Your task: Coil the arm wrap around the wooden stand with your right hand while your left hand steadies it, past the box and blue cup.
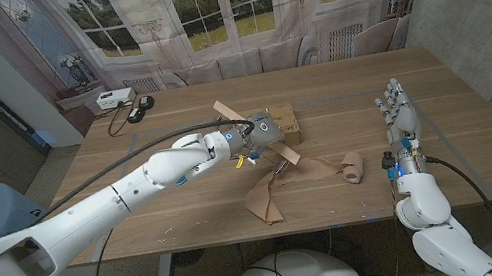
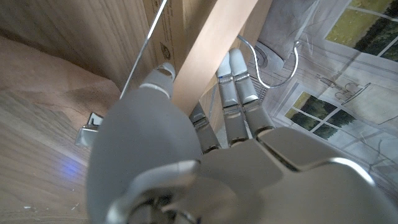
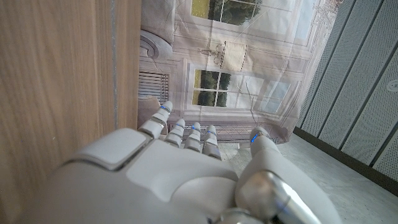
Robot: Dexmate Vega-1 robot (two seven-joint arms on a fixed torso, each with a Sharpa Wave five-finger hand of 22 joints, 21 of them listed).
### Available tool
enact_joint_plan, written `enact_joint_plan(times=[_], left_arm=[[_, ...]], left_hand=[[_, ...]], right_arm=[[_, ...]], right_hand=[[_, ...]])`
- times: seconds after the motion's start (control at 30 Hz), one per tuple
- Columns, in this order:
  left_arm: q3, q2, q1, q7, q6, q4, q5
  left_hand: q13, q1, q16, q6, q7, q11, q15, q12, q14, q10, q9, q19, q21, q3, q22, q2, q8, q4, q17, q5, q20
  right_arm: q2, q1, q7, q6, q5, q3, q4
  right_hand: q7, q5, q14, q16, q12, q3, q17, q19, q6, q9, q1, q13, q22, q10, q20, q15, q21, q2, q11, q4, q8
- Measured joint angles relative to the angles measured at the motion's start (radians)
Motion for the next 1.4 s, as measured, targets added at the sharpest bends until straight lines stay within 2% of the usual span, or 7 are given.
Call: enact_joint_plan(times=[0.07, 0.3, 0.33, 0.4, 0.73, 1.2, 1.4], left_arm=[[-0.002, 0.0, 0.004, 0.009, 0.004, -0.002, 0.003], [-0.022, -0.005, 0.026, 0.105, 0.05, -0.01, 0.017], [-0.025, -0.006, 0.028, 0.114, 0.054, -0.011, 0.015], [-0.028, -0.007, 0.03, 0.13, 0.06, -0.012, 0.009], [-0.056, -0.019, 0.053, 0.211, 0.093, -0.027, -0.026], [-0.089, -0.055, 0.09, 0.391, 0.155, 0.005, -0.126], [-0.131, -0.1, 0.13, 0.476, 0.174, 0.04, -0.245]], left_hand=[[0.077, -0.016, 0.021, -0.034, 0.012, -0.006, -0.154, 0.044, 0.132, 0.023, 0.045, 0.086, 0.071, -0.009, 0.039, 0.016, 0.0, 0.009, 0.233, 0.04, -0.098], [0.14, -0.048, 0.076, -0.096, 0.002, 0.0, -0.139, 0.127, 0.148, 0.032, 0.158, 0.144, 0.249, -0.011, 0.123, 0.024, 0.043, 0.012, 0.24, 0.086, -0.122], [0.227, -0.064, 0.121, -0.098, 0.004, 0.0, -0.185, 0.158, 0.22, 0.032, 0.17, 0.164, 0.267, 0.015, 0.131, 0.032, 0.046, 0.035, 0.4, 0.088, -0.139], [0.262, -0.078, 0.144, -0.104, 0.002, 0.003, -0.208, 0.169, 0.232, 0.036, 0.189, 0.175, 0.285, 0.041, 0.131, 0.028, 0.057, 0.054, 0.502, 0.094, -0.138], [0.262, -0.111, 0.245, -0.125, 0.002, 0.019, -0.256, 0.21, 0.338, 0.052, 0.266, 0.266, 0.351, 0.081, 0.127, 0.018, 0.1, 0.057, 0.524, 0.109, -0.163], [0.262, -0.146, 0.305, -0.067, 0.026, 0.02, -0.287, 0.225, 0.376, 0.063, 0.233, 0.285, 0.36, 0.123, 0.07, 0.012, 0.101, 0.05, 0.522, 0.106, -0.171], [0.111, -0.146, 0.344, -0.028, 0.078, 0.036, -0.292, 0.248, 0.37, 0.079, 0.217, 0.3, 0.384, 0.159, 0.013, 0.012, 0.07, 0.021, 0.517, 0.076, -0.175]], right_arm=[[-0.001, -0.001, 0.0, 0.001, 0.001, 0.0, -0.001], [-0.01, -0.015, 0.004, 0.008, 0.006, 0.008, -0.013], [-0.012, -0.017, 0.004, 0.008, 0.007, 0.008, -0.015], [-0.014, -0.02, 0.004, 0.009, 0.007, 0.01, -0.018], [-0.025, -0.038, 0.006, 0.015, 0.01, 0.019, -0.037], [-0.031, -0.055, 0.011, 0.028, 0.016, 0.026, -0.045], [-0.033, -0.062, 0.011, 0.035, 0.016, 0.028, -0.05]], right_hand=[[0.0, 0.0, 0.0, 0.0, 0.0, 0.0, 0.0, 0.0, 0.0, 0.0, 0.0, 0.0, 0.0, 0.0, 0.0, 0.0, 0.0, 0.0, 0.0, 0.0, 0.0], [0.0, 0.0, 0.0, 0.0, 0.0, 0.0, 0.0, 0.001, 0.0, 0.0, 0.0, 0.0, 0.0, 0.0, -0.001, 0.0, 0.0, 0.0, 0.0, 0.0, 0.0], [0.0, 0.0, 0.0, 0.0, 0.0, 0.0, 0.0, 0.005, 0.0, 0.0, 0.0, 0.0, 0.0, 0.0, -0.005, 0.0, 0.0, 0.0, 0.0, 0.0, 0.0], [0.0, 0.0, 0.0, 0.0, 0.0, 0.0, 0.0, 0.005, 0.0, 0.0, 0.0, 0.0, 0.0, 0.0, -0.005, 0.0, 0.0, 0.0, 0.0, 0.0, 0.0], [0.0, 0.0, 0.0, 0.0, 0.0, 0.0, 0.0, 0.005, 0.0, 0.0, -0.003, 0.0, 0.0, 0.0, -0.005, 0.0, 0.0, -0.003, 0.0, 0.0, 0.0], [-0.002, 0.0, 0.0, 0.0, 0.0, 0.0, 0.0, 0.005, 0.009, 0.0, -0.003, 0.0, 0.0, 0.007, -0.005, 0.0, 0.0, -0.003, 0.007, 0.0, 0.0], [-0.002, 0.0, 0.0, 0.0, 0.0, 0.0, 0.0, 0.005, 0.009, 0.0, -0.003, 0.0, 0.0, 0.007, -0.005, 0.0, 0.0, -0.003, 0.007, 0.0, 0.0]])
